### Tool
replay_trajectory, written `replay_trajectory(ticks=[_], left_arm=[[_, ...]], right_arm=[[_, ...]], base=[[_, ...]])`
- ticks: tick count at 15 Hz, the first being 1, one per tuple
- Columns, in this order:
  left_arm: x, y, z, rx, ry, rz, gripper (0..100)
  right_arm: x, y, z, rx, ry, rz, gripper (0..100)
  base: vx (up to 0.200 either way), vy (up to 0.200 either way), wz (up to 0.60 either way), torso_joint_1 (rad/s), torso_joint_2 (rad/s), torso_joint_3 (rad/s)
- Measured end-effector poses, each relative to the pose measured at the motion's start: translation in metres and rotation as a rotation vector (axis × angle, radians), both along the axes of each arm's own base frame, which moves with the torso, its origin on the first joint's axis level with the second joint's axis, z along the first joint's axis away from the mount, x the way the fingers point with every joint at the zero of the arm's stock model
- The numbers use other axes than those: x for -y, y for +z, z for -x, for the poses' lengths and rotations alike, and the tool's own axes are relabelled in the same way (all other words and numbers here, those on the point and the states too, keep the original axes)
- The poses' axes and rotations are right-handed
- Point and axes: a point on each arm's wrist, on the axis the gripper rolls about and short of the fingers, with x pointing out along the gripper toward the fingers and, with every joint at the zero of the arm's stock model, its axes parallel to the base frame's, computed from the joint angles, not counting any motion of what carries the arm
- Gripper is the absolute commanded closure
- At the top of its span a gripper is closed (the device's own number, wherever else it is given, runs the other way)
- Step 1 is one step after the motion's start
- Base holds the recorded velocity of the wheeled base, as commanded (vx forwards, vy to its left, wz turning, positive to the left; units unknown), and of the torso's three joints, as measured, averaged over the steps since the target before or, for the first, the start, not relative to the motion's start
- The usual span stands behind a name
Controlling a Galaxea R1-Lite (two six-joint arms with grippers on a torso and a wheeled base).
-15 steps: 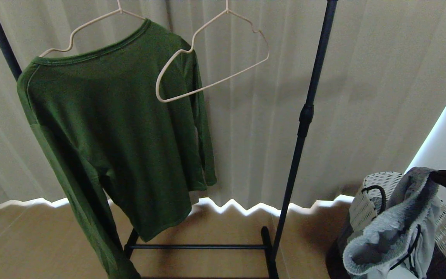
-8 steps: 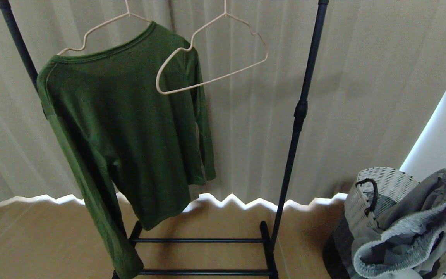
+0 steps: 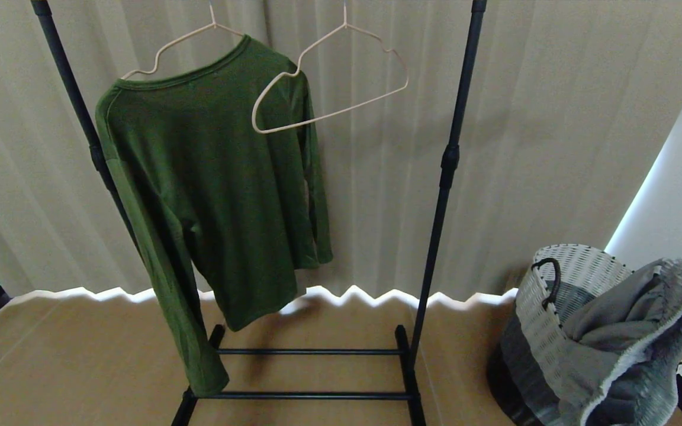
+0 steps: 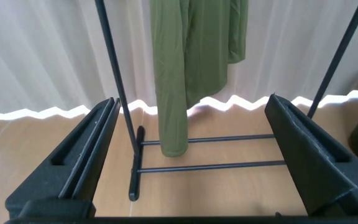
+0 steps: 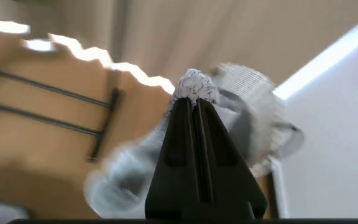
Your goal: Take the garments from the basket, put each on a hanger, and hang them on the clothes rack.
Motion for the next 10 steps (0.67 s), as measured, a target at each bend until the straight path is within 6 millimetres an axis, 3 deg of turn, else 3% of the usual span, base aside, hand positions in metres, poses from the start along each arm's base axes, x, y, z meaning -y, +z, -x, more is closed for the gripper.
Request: replay_trajectory(ticks=[7, 10], left_arm=[[0.001, 0.004, 0.0, 0.016, -0.048, -0.014, 0], [0.002, 0.051, 0.006, 0.13, -0.158, -0.017, 0]], right_arm=[[-0.021, 0.008, -0.024, 0.072, 0.16, -0.031, 100], [-0.041, 0.015, -0.043, 0.137, 0.246, -0.053, 100]], base=[[0.0, 0.0, 0.0, 0.0, 0.0, 0.0], [0.0, 0.0, 0.0, 0.0, 0.0, 0.0]])
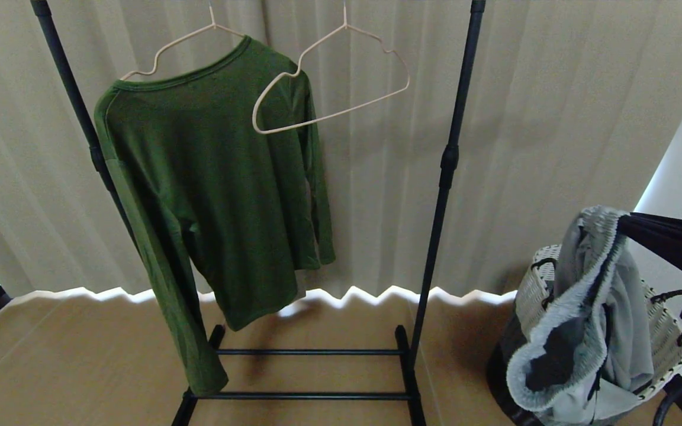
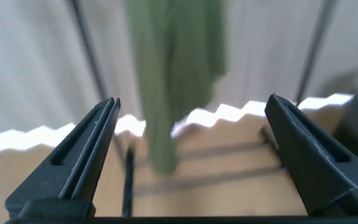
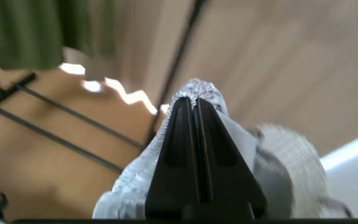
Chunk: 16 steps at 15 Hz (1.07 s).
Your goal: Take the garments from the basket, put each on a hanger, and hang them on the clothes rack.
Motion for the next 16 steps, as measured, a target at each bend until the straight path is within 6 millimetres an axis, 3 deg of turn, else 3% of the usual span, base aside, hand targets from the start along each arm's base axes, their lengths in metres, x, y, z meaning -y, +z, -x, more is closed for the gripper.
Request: replay_trajectory(ticks=[2, 4, 8, 12, 14, 16], left_arm=[[-0.001, 0.035, -0.006, 0.017, -0.065, -0.019, 0], [0.0, 0.072, -0.026, 0.008, -0.132, -0.069, 0], [0.019, 0.127, -0.097, -0.021, -0.299, -0.158, 0], [0.073, 0.139, -0.177, -0.126, -0.495, -0.105, 0], [0.115, 0.128, -0.205, -0.187, -0.617, -0.05, 0], [0.149, 0.103, -0.214, -0.283, -0.715, -0.06, 0]], right_arm=[[-0.012, 0.006, -0.013, 0.037, 0.036, -0.018, 100], [-0.02, 0.011, -0.025, 0.053, 0.049, -0.045, 100], [-0.038, 0.021, -0.034, 0.037, 0.101, -0.15, 100], [-0.052, 0.028, -0.035, 0.018, 0.158, -0.27, 100], [-0.059, 0.029, -0.032, 0.003, 0.195, -0.309, 100], [-0.064, 0.028, -0.029, -0.008, 0.258, -0.308, 100]], base=[[0.0, 0.0, 0.0, 0.0, 0.0, 0.0], [0.0, 0.0, 0.0, 0.0, 0.0, 0.0], [0.0, 0.0, 0.0, 0.0, 0.0, 0.0], [0.0, 0.0, 0.0, 0.0, 0.0, 0.0], [0.0, 0.0, 0.0, 0.0, 0.0, 0.0], [0.0, 0.0, 0.0, 0.0, 0.0, 0.0]])
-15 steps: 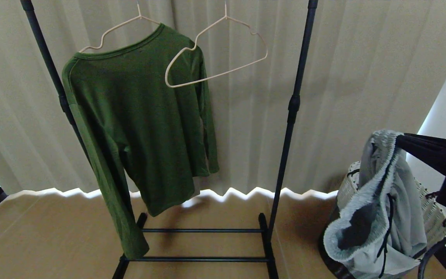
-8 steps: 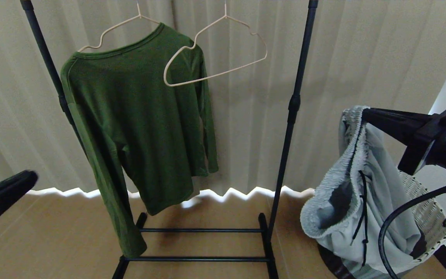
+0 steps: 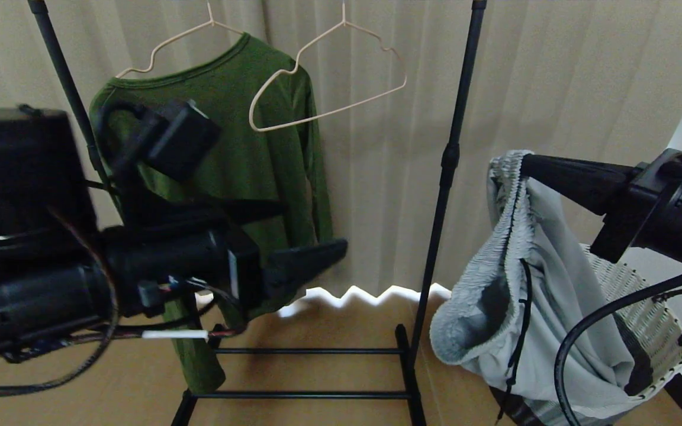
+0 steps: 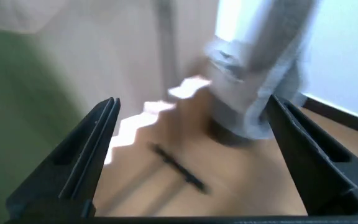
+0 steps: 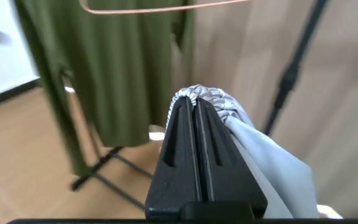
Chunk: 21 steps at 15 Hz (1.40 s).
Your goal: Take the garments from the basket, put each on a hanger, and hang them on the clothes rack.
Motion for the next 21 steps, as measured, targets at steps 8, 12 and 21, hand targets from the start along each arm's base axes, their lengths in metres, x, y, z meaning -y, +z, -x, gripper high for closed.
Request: replay_trajectory(ticks=[8, 12, 21], left_arm=[[0.036, -0.072, -0.001, -0.183, -0.158, -0.101, 0], [0.051, -0.071, 0.003, -0.207, -0.189, -0.004, 0], [0.074, -0.095, -0.007, -0.257, -0.193, -0.054, 0]], right_arm=[[-0.016, 0.023, 0.013, 0.068, 0.263, -0.048, 100], [-0.018, 0.024, 0.014, 0.072, 0.274, -0.051, 100], [-0.021, 0.028, 0.019, 0.101, 0.302, -0.076, 100]], base=[[0.0, 0.0, 0.0, 0.0, 0.0, 0.0], [0.0, 0.0, 0.0, 0.0, 0.0, 0.0], [0.0, 0.0, 0.0, 0.0, 0.0, 0.0]])
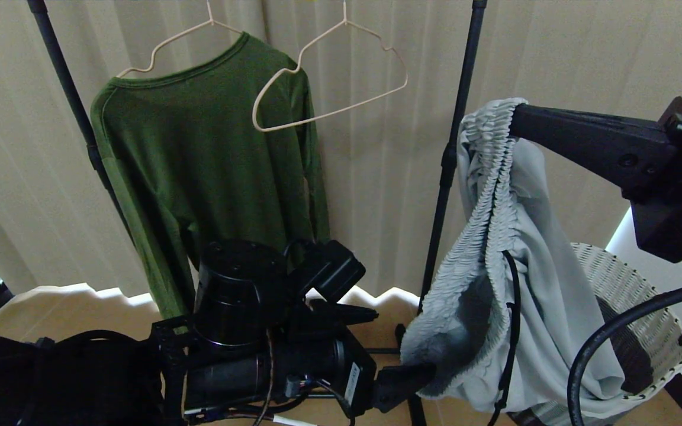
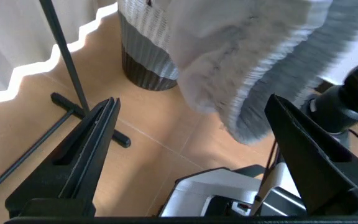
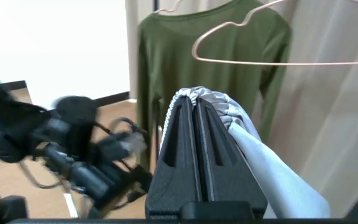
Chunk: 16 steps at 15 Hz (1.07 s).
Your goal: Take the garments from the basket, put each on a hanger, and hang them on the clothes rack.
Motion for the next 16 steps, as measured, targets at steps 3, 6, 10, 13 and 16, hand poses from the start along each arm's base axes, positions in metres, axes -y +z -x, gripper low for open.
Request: replay_trajectory(ticks=[3, 6, 10, 13, 16], left_arm=[[0.003, -0.006, -0.001, -0.009, 0.003, -0.015, 100], [0.003, -0.009, -0.002, -0.015, 0.002, -0.025, 100], [0.004, -0.008, -0.002, -0.007, 0.006, -0.02, 100], [0.002, 0.003, -0.008, 0.106, 0.113, 0.057, 100], [-0.011, 0.016, -0.012, 0.158, 0.21, 0.093, 100]], right_arm=[[0.0, 0.0, 0.001, 0.001, 0.002, -0.001, 100], [0.001, 0.001, 0.002, 0.005, 0.002, -0.005, 100], [0.002, 0.002, 0.003, 0.009, -0.001, -0.008, 100], [0.003, 0.001, 0.002, 0.006, -0.008, -0.004, 100], [0.001, -0.001, -0.002, 0.001, -0.014, 0.003, 100]], base=[[0.0, 0.0, 0.0, 0.0, 0.0, 0.0], [0.0, 0.0, 0.0, 0.0, 0.0, 0.0], [0.0, 0.0, 0.0, 0.0, 0.0, 0.0], [0.0, 0.0, 0.0, 0.0, 0.0, 0.0], [0.0, 0.0, 0.0, 0.0, 0.0, 0.0]])
